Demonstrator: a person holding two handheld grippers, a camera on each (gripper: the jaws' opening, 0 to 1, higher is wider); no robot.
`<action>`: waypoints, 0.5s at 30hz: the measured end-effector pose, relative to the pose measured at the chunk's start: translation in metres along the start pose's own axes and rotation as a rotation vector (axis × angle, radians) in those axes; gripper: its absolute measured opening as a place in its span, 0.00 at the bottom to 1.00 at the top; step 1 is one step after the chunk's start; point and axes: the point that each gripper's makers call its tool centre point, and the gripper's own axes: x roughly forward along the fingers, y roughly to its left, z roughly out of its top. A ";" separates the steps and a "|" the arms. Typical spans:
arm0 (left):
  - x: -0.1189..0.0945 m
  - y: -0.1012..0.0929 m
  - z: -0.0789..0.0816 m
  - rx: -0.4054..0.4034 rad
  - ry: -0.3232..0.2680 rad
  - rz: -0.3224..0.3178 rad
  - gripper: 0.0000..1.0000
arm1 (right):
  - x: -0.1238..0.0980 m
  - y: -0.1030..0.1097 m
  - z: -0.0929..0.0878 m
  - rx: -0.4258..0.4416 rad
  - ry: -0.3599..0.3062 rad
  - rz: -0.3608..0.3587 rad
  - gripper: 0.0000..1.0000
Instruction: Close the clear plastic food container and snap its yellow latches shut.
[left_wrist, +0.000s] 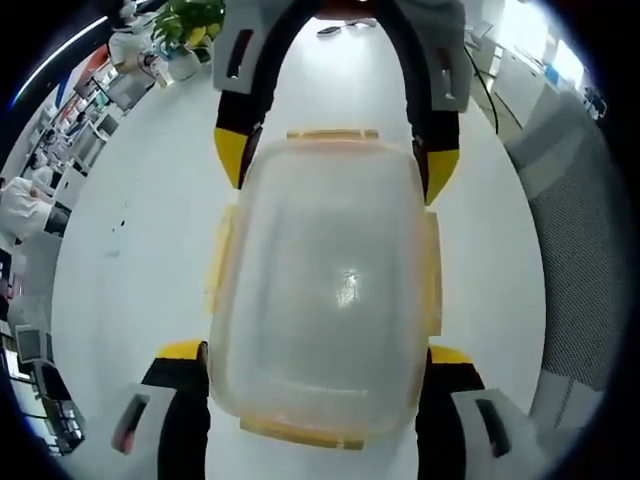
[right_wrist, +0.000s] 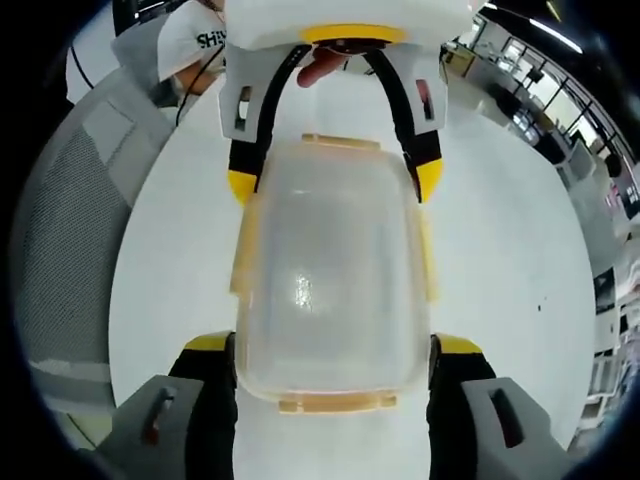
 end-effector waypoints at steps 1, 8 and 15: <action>0.000 0.000 0.000 0.002 -0.004 0.003 0.83 | 0.000 0.000 0.000 0.001 0.000 -0.002 0.76; -0.002 0.001 0.004 -0.040 -0.070 0.034 0.84 | 0.000 -0.001 0.002 0.019 -0.042 -0.015 0.77; -0.008 0.004 0.008 -0.119 -0.172 0.079 0.88 | -0.005 -0.005 0.002 0.082 -0.164 -0.082 0.81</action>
